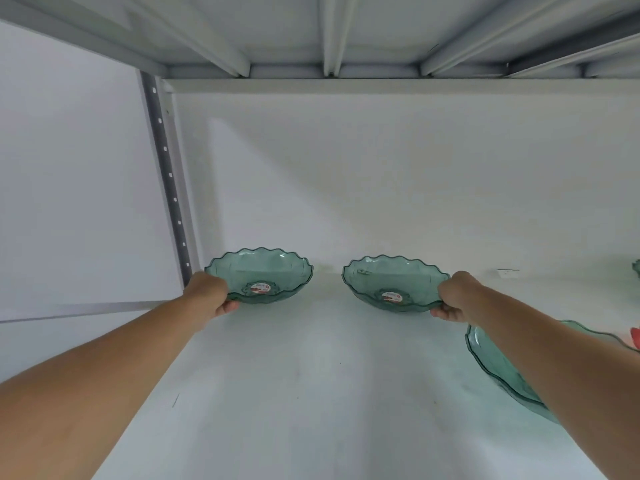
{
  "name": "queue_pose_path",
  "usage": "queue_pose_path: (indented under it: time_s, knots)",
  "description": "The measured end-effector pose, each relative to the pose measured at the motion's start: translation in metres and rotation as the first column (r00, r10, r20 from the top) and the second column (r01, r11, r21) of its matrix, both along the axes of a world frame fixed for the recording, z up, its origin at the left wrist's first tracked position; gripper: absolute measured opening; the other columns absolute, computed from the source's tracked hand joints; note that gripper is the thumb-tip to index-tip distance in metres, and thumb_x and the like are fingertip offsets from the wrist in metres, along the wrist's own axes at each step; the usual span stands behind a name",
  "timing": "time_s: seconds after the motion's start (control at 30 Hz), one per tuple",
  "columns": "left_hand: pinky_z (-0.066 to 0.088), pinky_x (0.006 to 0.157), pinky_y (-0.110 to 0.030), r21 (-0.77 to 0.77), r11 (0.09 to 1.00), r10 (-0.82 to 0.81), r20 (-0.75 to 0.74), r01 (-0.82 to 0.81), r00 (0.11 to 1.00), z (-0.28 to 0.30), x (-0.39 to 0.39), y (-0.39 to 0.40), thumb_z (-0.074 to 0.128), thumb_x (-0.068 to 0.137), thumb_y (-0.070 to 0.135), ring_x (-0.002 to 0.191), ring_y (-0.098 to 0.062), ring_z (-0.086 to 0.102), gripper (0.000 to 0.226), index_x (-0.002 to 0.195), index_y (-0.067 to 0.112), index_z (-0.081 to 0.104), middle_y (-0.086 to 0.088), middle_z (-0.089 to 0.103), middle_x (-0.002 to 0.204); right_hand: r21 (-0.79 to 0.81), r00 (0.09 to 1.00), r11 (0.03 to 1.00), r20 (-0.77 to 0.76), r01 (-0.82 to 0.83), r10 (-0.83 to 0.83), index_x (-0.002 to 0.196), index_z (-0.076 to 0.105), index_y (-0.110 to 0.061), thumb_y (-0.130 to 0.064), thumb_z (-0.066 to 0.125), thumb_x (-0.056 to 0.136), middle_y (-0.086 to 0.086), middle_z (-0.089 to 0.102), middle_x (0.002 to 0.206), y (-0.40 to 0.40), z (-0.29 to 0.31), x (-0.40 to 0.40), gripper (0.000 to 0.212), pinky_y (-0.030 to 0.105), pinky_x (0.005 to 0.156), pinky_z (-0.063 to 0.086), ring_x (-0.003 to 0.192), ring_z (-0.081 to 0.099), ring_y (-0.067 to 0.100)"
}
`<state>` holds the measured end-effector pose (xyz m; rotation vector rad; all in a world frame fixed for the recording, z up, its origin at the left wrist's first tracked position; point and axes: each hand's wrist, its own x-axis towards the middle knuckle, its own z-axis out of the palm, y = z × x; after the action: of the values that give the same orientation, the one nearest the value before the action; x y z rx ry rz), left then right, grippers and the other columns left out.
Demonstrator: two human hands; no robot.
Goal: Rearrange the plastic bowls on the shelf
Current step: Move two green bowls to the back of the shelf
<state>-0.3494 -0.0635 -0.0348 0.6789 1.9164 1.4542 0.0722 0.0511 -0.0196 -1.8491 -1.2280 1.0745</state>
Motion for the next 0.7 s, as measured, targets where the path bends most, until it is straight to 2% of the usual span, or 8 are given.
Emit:
queue_pose_path:
  time_s: [0.1,0.2,0.27,0.37,0.43,0.5,0.6,0.7]
  knots:
    - [0.057,0.04,-0.027,-0.001,1.0,-0.001,0.022,0.001,1.0,-0.008,-0.006,0.01,0.039,0.105,-0.002,0.061,-0.031,0.067,0.036,0.135,-0.002,0.06,-0.03,0.073,0.12,-0.045,1.0,0.999,0.008,-0.007,0.007,0.11,0.059,0.009,0.009,0.044,0.098,0.028,0.069,0.093,0.003,-0.001,-0.001,0.019,0.034,0.037,0.057,0.068,0.069,0.039]
    - [0.056,0.038,-0.027,-0.008,1.0,-0.005,0.011,0.005,1.0,-0.014,-0.008,0.017,0.038,0.104,-0.003,0.064,-0.034,0.067,0.033,0.13,0.0,0.057,-0.031,0.073,0.117,-0.082,0.999,0.996,0.045,-0.02,0.023,0.117,0.059,0.01,0.007,0.045,0.1,0.028,0.07,0.094,0.007,-0.002,-0.001,0.022,0.04,0.062,0.061,0.077,0.073,0.041]
    - [0.056,0.038,-0.027,-0.033,0.999,-0.015,-0.011,0.015,1.0,-0.017,-0.01,0.021,0.038,0.103,0.001,0.065,-0.034,0.068,0.034,0.131,-0.001,0.057,-0.031,0.073,0.116,-0.078,0.995,0.996,0.095,-0.037,0.044,0.116,0.059,0.009,0.004,0.049,0.099,0.027,0.066,0.093,0.01,-0.001,-0.001,0.021,0.05,0.081,0.063,0.086,0.076,0.043]
    - [0.059,0.05,-0.031,-0.138,0.99,-0.01,-0.169,-0.014,0.986,-0.017,-0.013,0.021,0.04,0.107,0.031,0.064,-0.033,0.071,0.049,0.147,0.003,0.049,-0.024,0.071,0.117,0.009,0.957,0.998,0.284,-0.06,0.055,0.108,0.059,0.005,-0.007,0.052,0.093,0.019,0.063,0.097,0.01,0.004,0.001,0.021,0.047,0.08,0.064,0.08,0.075,0.039]
    - [0.059,0.079,-0.042,-0.241,0.966,-0.028,-0.466,-0.096,0.884,-0.016,-0.016,0.019,0.034,0.105,0.055,0.1,-0.042,0.071,0.072,0.157,0.006,0.039,-0.022,0.061,0.133,0.068,0.869,0.991,0.49,-0.119,0.071,0.113,0.053,-0.001,-0.019,0.051,0.09,0.015,0.062,0.1,0.007,0.008,0.005,0.029,0.035,0.071,0.058,0.085,0.07,0.037]
    - [0.047,0.103,-0.053,-0.235,0.961,-0.051,-0.675,-0.149,0.736,-0.015,-0.015,0.017,0.029,0.102,0.065,0.135,-0.046,0.05,0.081,0.16,0.009,0.037,-0.022,0.046,0.152,0.12,0.754,0.971,0.652,-0.207,0.081,0.13,0.046,-0.008,-0.033,0.047,0.093,0.015,0.06,0.117,0.009,0.009,0.013,0.044,0.037,0.079,0.049,0.106,0.062,0.038]
    - [0.039,0.114,-0.056,-0.13,0.991,-0.08,-0.787,-0.038,0.611,0.001,-0.001,0.01,0.029,0.1,0.067,0.15,-0.039,0.035,0.08,0.164,0.019,0.035,-0.013,0.039,0.164,0.171,0.676,0.932,0.73,-0.321,0.099,0.15,0.039,-0.015,-0.048,0.042,0.097,0.015,0.051,0.142,0.012,0.011,0.025,0.062,0.047,0.099,0.046,0.129,0.05,0.039]
    - [0.036,0.119,-0.053,-0.077,0.991,-0.125,-0.845,0.112,0.521,0.024,0.025,0.003,0.029,0.099,0.069,0.155,-0.031,0.032,0.08,0.167,0.026,0.032,-0.002,0.037,0.169,0.156,0.628,0.9,0.763,-0.407,0.151,0.16,0.031,-0.024,-0.058,0.035,0.098,0.011,0.043,0.155,0.004,0.017,0.034,0.07,0.051,0.107,0.043,0.14,0.043,0.037]
